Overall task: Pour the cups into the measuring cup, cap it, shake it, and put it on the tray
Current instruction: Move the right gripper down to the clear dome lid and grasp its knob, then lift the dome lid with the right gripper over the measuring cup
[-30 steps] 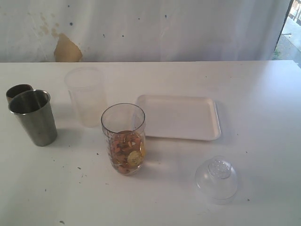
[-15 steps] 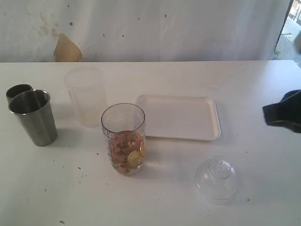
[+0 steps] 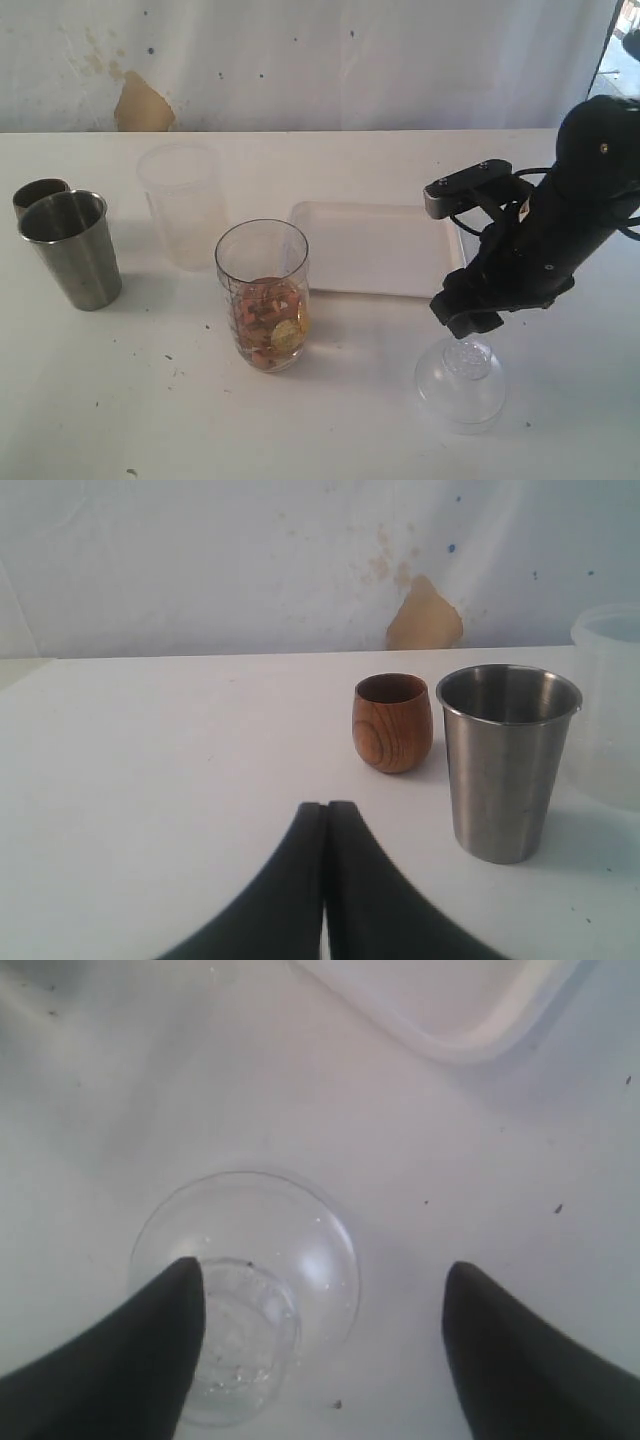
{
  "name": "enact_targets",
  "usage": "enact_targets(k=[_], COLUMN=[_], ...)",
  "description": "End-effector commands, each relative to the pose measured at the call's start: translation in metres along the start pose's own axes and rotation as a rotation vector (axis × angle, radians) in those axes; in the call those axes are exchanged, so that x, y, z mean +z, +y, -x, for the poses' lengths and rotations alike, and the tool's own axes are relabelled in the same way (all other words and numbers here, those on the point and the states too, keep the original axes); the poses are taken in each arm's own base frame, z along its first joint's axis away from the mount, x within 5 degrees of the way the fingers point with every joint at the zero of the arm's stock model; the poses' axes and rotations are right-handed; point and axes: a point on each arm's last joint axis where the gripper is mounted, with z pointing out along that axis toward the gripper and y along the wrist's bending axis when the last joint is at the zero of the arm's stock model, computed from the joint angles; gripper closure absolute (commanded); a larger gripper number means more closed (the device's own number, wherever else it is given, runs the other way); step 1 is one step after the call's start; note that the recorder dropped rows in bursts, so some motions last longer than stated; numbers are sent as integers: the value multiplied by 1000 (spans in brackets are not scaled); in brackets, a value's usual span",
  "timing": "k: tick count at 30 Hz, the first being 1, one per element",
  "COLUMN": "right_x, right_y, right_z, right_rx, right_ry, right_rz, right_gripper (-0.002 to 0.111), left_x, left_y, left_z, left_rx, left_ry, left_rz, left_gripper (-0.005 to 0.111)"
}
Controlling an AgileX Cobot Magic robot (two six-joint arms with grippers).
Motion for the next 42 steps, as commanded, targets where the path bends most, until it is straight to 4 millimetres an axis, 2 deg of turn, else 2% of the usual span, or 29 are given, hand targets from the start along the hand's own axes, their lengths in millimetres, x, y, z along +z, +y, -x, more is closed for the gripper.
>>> enact_targets(k=[1,7,18,27,29,33,34,42], right_x=[0,2,13,14,14,8,5,-40], right_y=[11,28,22,24,24,24,24,26], right_z=[0,-3,-3,-4,-5,-3,-1,19], right_rx=[-16,-59,-31,-9,-9,-8,-10,-10], right_ry=[64,117,155,167,169,198,208,198], right_rz=[13,23,-44,-22,-22,-20,-18,-18], right_gripper=[45,45,46,61,70,104,108,108], left_x=[0,0,0,0,0,0,0,0], left_y=[0,0,0,0,0,0,0,0], left_z=[-2,-2,-2,-2,-2,-2,-2,-2], left_rx=[-2,-2,-2,-2,-2,-2,-2,-2], left_ry=[4,4,4,4,4,4,4,4], left_rz=[0,0,0,0,0,0,0,0], left_gripper=[107,107,107,107,107,107,107,107])
